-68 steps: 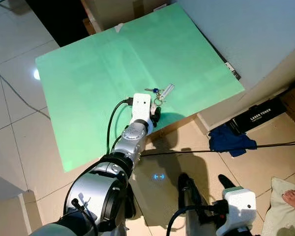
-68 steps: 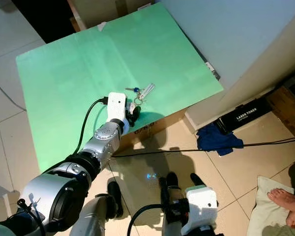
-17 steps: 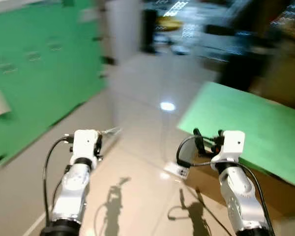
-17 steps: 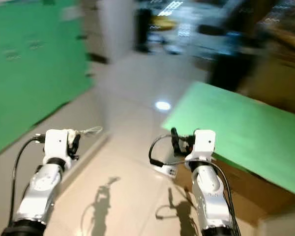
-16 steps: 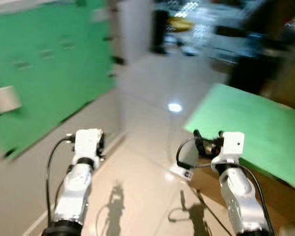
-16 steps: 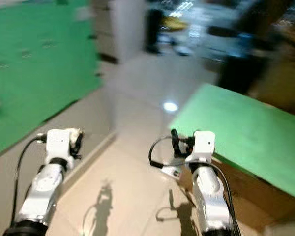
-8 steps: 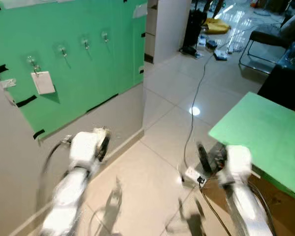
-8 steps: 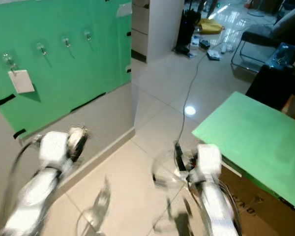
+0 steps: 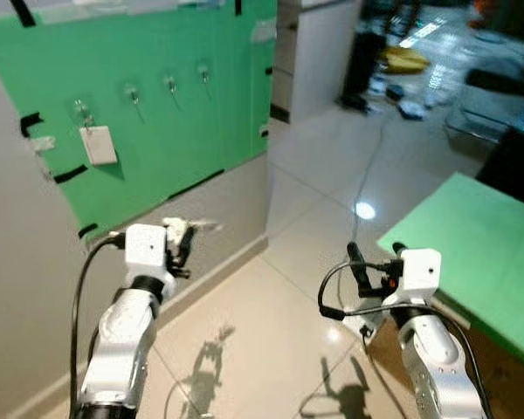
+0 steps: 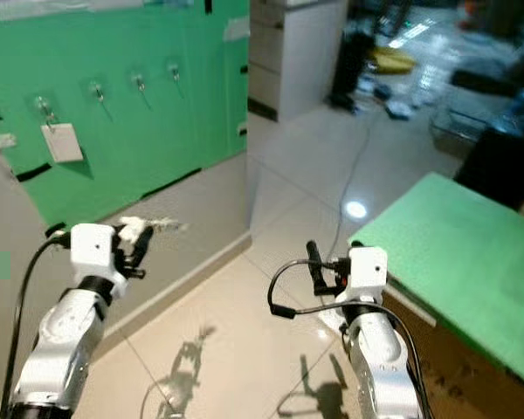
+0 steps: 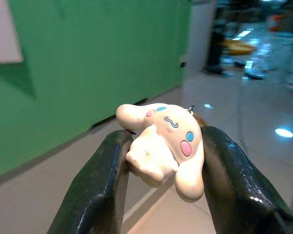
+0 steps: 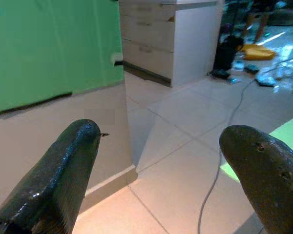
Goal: Hang keys on a hook
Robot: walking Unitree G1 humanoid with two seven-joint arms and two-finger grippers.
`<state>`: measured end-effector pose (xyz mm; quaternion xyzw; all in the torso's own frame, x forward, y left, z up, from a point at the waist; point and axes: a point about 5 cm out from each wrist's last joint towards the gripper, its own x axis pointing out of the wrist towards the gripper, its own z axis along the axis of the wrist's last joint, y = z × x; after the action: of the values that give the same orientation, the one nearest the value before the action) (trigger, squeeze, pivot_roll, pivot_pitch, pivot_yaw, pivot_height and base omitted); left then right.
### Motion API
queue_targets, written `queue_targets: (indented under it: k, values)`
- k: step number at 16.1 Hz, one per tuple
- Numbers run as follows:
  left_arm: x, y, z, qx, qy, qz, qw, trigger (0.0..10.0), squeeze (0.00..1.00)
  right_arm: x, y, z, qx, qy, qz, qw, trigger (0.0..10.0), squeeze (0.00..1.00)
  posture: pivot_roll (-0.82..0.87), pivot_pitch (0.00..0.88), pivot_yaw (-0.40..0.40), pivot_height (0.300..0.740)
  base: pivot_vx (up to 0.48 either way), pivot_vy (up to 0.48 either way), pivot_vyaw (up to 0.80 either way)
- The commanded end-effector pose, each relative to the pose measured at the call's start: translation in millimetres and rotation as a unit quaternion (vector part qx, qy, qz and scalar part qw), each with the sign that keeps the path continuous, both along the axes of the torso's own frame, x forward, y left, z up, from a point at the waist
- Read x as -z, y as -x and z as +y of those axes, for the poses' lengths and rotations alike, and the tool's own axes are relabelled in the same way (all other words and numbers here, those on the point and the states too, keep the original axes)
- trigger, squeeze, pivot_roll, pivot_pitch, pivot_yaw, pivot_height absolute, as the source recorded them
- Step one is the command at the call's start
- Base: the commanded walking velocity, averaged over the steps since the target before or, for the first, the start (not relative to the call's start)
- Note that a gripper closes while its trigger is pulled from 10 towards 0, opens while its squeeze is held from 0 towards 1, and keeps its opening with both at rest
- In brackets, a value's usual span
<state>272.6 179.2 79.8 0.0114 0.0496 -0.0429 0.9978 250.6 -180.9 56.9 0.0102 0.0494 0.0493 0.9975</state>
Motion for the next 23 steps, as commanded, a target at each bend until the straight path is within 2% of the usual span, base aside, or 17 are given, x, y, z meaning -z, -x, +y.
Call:
queue_targets:
  k: [1, 3, 5, 6, 8, 10, 12, 13, 14, 15, 17, 19, 20, 21, 22, 23]
  values:
    - [-0.8, -4.4, -6.0, 0.001, 0.001, 0.002, 1.000, 10.0, 0.00, -1.1, -3.6, -5.0, 0.001, 0.003, 0.000, 1.000, 10.0, 0.00, -0.02, 0.000, 0.003, 0.740, 0.000, -0.480, 0.52]
    - [0.1, -4.6, -4.1, -0.011, -0.007, 0.003, 1.000, 10.0, 0.00, -0.8, -6.3, -2.7, -0.001, -0.001, -0.001, 1.000, 10.0, 0.00, -0.01, 0.000, 0.001, 0.740, 0.000, -0.480, 0.52]
    - [4.7, -0.7, 5.5, -0.029, -0.019, 0.013, 0.999, 10.0, 0.00, -0.1, -7.5, 2.6, -0.009, -0.007, 0.000, 1.000, 10.0, 0.00, -0.01, 0.000, -0.001, 0.740, 0.000, -0.480, 0.52]
    - [7.9, -0.1, 14.1, -0.060, -0.027, 0.026, 0.998, 10.0, 0.00, 0.4, -8.7, 7.1, -0.016, -0.011, 0.001, 1.000, 10.0, 0.00, 0.01, 0.000, -0.006, 0.740, 0.000, -0.386, 0.52]
    - [5.9, -3.5, 18.6, -0.075, -0.019, 0.027, 0.997, 10.0, 0.00, 0.1, -11.2, 11.1, -0.026, -0.013, 0.001, 1.000, 10.0, 0.00, 0.02, 0.000, -0.010, 0.740, 0.000, 0.000, 0.52]
    - [4.2, -5.7, 19.8, -0.075, -0.032, 0.028, 0.996, 10.0, 0.00, -0.7, -13.0, 14.3, -0.034, -0.012, 0.000, 0.999, 10.0, 0.00, 0.03, 0.000, -0.011, 0.740, 0.000, 0.000, 0.52]
    - [-1.5, -12.1, 25.2, -0.070, -0.071, 0.022, 0.995, 10.0, 0.00, -5.0, -15.5, 21.9, -0.066, -0.011, -0.007, 0.998, 10.0, 0.00, 0.04, 0.000, -0.016, 0.740, 0.000, 0.000, 0.49]
    - [-12.3, -24.1, 34.3, -0.071, -0.100, 0.012, 0.992, 10.0, 0.00, -10.3, -21.5, 27.4, -0.086, 0.000, -0.007, 0.996, 10.0, 0.00, 0.04, 0.000, -0.018, 0.740, 0.000, 0.000, 0.00]
    - [-22.5, -34.2, 39.8, -0.077, -0.091, 0.000, 0.993, 10.0, 0.00, -14.6, -28.1, 27.5, -0.088, 0.008, -0.007, 0.996, 10.0, 0.00, 0.04, 0.000, -0.021, 0.740, 0.000, 0.000, 0.00]
    - [-30.9, -40.9, 38.4, -0.062, -0.083, -0.011, 0.995, 10.0, 0.00, -19.6, -33.7, 25.5, -0.084, 0.008, -0.013, 0.996, 10.0, 0.00, 0.04, 0.000, -0.024, 0.740, 0.000, 0.000, 0.00]
    - [-62.2, -59.4, 27.3, 0.013, -0.078, -0.049, 0.996, 10.0, 0.00, -39.0, -49.0, 18.3, -0.073, -0.007, -0.038, 0.997, 10.0, 0.00, 0.04, 0.000, -0.031, 0.740, 0.000, 0.000, 0.00]
    - [-104.8, -74.6, 27.3, 0.091, -0.072, -0.101, 0.988, 10.0, 0.00, -60.5, -58.1, 15.3, -0.110, -0.003, -0.053, 0.992, 10.0, 0.00, 0.04, 0.000, -0.048, 0.740, 0.000, 0.000, 0.00]
    - [-116.3, -79.5, 28.7, 0.120, -0.088, -0.109, 0.983, 10.0, 0.00, -71.2, -62.7, 11.7, -0.127, 0.006, -0.059, 0.990, 10.0, 0.00, 0.04, 0.000, -0.051, 0.740, 0.000, 0.000, 0.00]
    - [-122.6, -82.7, 27.8, 0.152, -0.107, -0.109, 0.977, 10.0, 0.00, -81.8, -66.2, 8.3, -0.147, 0.019, -0.069, 0.987, 10.0, 0.00, 0.04, 0.000, -0.049, 0.740, 0.000, 0.000, 0.00]
    - [-124.7, -85.4, 23.6, 0.207, -0.127, -0.094, 0.966, 10.0, 0.00, -94.4, -70.9, 2.8, -0.164, 0.035, -0.076, 0.983, 10.0, 0.00, 0.03, 0.000, -0.045, 0.740, 0.000, 0.000, 0.00]
    - [-123.7, -85.9, 21.7, 0.226, -0.130, -0.084, 0.962, 10.0, 0.00, -97.1, -71.9, 1.7, -0.169, 0.043, -0.079, 0.982, 10.0, 0.00, 0.03, 0.000, -0.044, 0.740, 0.000, 0.000, 0.00]
